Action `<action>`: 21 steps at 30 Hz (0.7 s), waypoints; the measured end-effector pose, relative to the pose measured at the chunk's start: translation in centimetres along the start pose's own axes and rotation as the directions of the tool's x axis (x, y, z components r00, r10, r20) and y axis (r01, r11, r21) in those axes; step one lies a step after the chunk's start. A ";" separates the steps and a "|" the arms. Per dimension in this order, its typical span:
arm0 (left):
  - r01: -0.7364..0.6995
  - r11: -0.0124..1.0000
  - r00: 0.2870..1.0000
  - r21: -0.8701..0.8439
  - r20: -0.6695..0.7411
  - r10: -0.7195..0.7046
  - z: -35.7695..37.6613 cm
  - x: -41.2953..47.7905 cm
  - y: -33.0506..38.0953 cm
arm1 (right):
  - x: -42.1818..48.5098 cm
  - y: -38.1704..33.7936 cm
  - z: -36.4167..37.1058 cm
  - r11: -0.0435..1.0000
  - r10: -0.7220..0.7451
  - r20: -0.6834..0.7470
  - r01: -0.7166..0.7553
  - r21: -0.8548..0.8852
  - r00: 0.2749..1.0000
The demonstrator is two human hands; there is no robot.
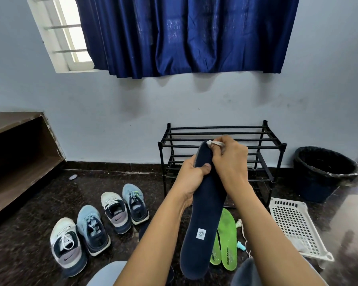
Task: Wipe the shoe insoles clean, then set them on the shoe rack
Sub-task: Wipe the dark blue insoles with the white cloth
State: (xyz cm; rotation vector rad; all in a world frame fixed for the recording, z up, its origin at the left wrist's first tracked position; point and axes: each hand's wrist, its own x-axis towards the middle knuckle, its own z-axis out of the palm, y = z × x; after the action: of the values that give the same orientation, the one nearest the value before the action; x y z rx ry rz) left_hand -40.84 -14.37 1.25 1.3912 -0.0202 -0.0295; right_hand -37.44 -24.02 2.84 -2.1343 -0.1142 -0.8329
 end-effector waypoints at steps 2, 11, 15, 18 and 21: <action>0.007 1.000 1.000 -0.002 -0.013 -0.007 -0.1 0.1 0.0 | -0.2 0.1 0.1 1.000 -0.004 0.013 0.004 -0.004 1.000; -0.007 1.000 1.000 0.004 0.013 0.007 -0.2 0.0 -0.1 | 0.1 0.3 0.2 0.998 -0.026 -0.033 0.028 0.052 0.999; 0.024 1.000 1.000 -0.013 -0.020 -0.024 -0.5 0.2 0.0 | -0.7 0.3 0.7 0.998 -0.042 0.042 0.041 0.039 0.998; 0.033 0.999 0.999 -0.028 -0.020 -0.033 -0.5 0.1 0.1 | -0.8 0.3 0.9 0.997 -0.068 0.095 0.066 0.030 0.993; 0.036 0.999 0.999 -0.008 0.000 -0.036 -0.3 -0.1 -0.2 | 0.1 0.6 0.3 0.998 -0.050 0.031 0.049 0.031 0.998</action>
State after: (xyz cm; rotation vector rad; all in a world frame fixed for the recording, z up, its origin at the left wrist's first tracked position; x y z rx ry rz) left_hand -40.91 -14.11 0.98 1.3835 0.0053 -0.0590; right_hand -36.98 -24.20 2.30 -2.1241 -0.1963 -0.8211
